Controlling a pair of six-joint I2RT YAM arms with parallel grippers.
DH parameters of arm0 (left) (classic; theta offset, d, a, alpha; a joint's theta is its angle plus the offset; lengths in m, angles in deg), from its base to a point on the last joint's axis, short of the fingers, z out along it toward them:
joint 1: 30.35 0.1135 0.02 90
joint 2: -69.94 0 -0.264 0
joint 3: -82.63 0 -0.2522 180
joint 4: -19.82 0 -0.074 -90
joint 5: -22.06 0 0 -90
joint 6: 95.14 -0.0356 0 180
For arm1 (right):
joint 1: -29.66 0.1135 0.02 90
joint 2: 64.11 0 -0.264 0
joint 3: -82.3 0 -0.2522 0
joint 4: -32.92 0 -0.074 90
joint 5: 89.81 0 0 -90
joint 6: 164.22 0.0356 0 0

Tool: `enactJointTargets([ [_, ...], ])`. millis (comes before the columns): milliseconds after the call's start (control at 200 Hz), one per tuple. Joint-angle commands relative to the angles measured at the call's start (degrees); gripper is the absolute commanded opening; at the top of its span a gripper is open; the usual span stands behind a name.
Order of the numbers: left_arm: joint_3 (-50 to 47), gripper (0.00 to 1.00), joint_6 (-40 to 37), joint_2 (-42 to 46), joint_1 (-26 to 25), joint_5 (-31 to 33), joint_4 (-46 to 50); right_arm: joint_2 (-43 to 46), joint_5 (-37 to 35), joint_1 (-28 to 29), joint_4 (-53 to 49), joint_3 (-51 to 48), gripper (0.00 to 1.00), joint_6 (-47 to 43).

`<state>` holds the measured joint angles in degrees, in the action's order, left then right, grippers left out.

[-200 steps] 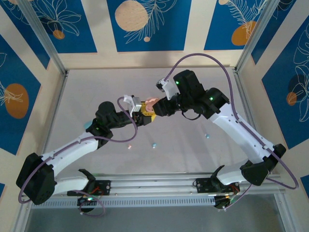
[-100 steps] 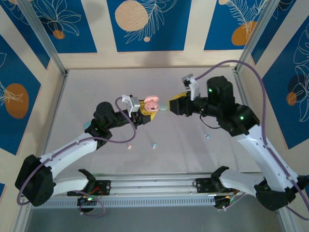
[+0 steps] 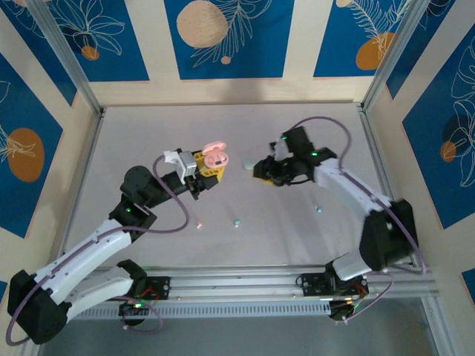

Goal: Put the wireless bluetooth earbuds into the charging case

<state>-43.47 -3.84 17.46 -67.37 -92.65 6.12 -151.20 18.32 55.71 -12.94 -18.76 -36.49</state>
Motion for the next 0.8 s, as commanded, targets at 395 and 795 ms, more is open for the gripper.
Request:
enactJointTargets([
  [395, 4.0, 0.31, -3.9, 9.5, -0.1, 6.1, 14.6, -29.4, 5.5, 20.7, -1.9, 18.9, 0.39, -3.1],
  [795, 3.1, 0.31, -3.8, 9.8, -0.1, 5.8, 15.0, -36.9, 6.9, 24.1, -4.8, 24.8, 0.38, -4.8],
])
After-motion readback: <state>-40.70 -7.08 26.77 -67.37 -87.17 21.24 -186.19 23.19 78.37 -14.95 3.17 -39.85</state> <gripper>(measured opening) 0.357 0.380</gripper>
